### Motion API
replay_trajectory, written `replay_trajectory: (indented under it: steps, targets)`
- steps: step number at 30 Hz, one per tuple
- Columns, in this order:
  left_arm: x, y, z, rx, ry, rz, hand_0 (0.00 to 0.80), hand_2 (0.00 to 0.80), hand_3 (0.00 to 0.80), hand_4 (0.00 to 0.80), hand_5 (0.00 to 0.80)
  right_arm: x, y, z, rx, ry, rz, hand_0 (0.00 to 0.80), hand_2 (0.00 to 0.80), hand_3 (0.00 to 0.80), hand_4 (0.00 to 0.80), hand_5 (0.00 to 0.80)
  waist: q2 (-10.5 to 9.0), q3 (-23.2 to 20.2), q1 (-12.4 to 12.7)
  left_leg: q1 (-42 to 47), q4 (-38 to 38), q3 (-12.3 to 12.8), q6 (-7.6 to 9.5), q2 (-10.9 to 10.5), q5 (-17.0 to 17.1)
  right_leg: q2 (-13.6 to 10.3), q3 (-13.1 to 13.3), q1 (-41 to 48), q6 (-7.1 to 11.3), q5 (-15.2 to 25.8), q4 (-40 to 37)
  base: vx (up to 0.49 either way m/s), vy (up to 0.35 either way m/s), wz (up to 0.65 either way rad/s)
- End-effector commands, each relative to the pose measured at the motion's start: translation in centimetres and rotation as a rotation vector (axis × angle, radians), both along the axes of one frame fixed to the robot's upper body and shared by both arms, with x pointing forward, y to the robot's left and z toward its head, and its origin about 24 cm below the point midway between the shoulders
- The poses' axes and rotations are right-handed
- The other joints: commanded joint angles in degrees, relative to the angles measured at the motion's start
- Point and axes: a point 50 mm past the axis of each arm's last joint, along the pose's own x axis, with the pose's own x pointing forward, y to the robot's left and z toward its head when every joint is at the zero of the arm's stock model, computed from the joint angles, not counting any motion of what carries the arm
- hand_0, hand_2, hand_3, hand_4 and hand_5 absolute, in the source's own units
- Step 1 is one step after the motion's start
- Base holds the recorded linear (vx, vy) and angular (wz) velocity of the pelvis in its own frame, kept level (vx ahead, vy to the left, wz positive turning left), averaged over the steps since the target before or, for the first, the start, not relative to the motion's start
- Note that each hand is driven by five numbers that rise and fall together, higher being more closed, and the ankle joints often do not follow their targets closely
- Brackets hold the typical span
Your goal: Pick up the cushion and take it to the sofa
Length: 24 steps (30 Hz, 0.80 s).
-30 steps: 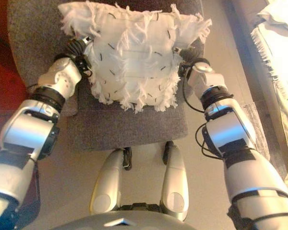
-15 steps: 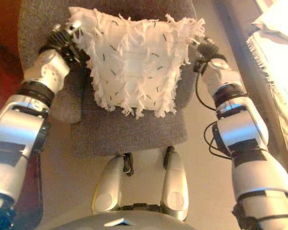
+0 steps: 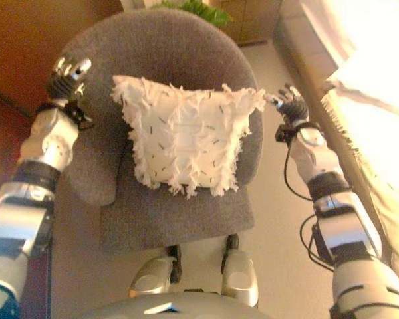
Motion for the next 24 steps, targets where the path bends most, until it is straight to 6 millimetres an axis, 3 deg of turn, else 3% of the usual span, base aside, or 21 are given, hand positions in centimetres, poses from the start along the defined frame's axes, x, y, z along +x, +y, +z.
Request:
replay_trajectory:
  steps: [1,6,12,18,21,24]
  targets:
    - [-1.6,-1.0,-0.6,0.003,-0.106,-0.060,0.000,0.000,0.000,0.000,0.000,-1.7,1.1,-0.9,0.014,-0.092,0.042,0.000,0.000,0.000,0.000,0.000,-0.51,-6.39,0.53,-1.87,0.20,-0.11,-0.86,-0.33,2.10,-1.96,-0.94,4.24,1.12,1.44,-5.15,0.078,0.002,0.02]
    - [-5.5,-3.9,-4.3,-0.097,-0.116,-0.142,0.000,0.000,0.000,0.000,0.000,-5.9,4.4,-4.0,0.047,-0.133,0.114,0.000,0.000,0.000,0.000,0.000,-0.55,-8.26,1.04,0.81,-1.67,0.28,0.21,-1.06,2.08,-1.15,-0.99,6.65,1.11,2.15,-7.08,0.021,0.001,0.01]
    - [-10.2,-5.0,-7.9,-0.137,-0.068,-0.219,0.000,0.000,0.000,0.000,0.000,-10.2,5.8,-6.2,-0.007,-0.132,0.145,0.000,0.000,0.000,0.000,0.000,-0.44,-8.89,1.45,3.40,-3.99,0.59,1.13,-1.77,2.37,-0.16,-1.24,8.66,1.09,2.93,-8.59,-0.003,0.000,0.01]
    - [-14.6,-5.2,-12.3,-0.199,0.089,-0.294,0.000,0.000,0.000,0.000,0.000,-14.0,5.7,-10.4,0.279,0.020,0.186,0.000,0.000,0.000,0.000,0.000,-0.59,-7.87,2.42,3.84,-3.74,0.72,1.72,-2.48,1.90,0.06,-1.92,9.34,1.27,3.51,-9.33,-0.033,0.005,0.00]
    - [-16.1,-6.2,-14.6,-0.267,0.182,-0.364,0.000,0.000,0.000,0.000,0.000,-15.2,7.1,-11.5,0.602,-0.001,0.224,0.000,0.000,0.000,0.000,0.000,-0.58,-7.14,2.73,3.51,-3.36,0.54,1.90,-2.70,1.88,0.04,-2.34,9.27,1.42,3.70,-9.33,-0.071,0.003,0.00]
    - [-16.5,-7.4,-14.7,-0.332,0.169,-0.419,0.000,0.000,0.000,0.000,0.000,-15.7,7.7,-11.7,0.602,-0.022,0.290,0.000,0.000,0.000,0.000,0.000,-0.57,-6.72,2.77,3.54,-3.36,0.31,2.17,-2.92,1.66,-0.05,-2.46,9.48,1.63,3.75,-9.58,-0.062,0.012,0.01]
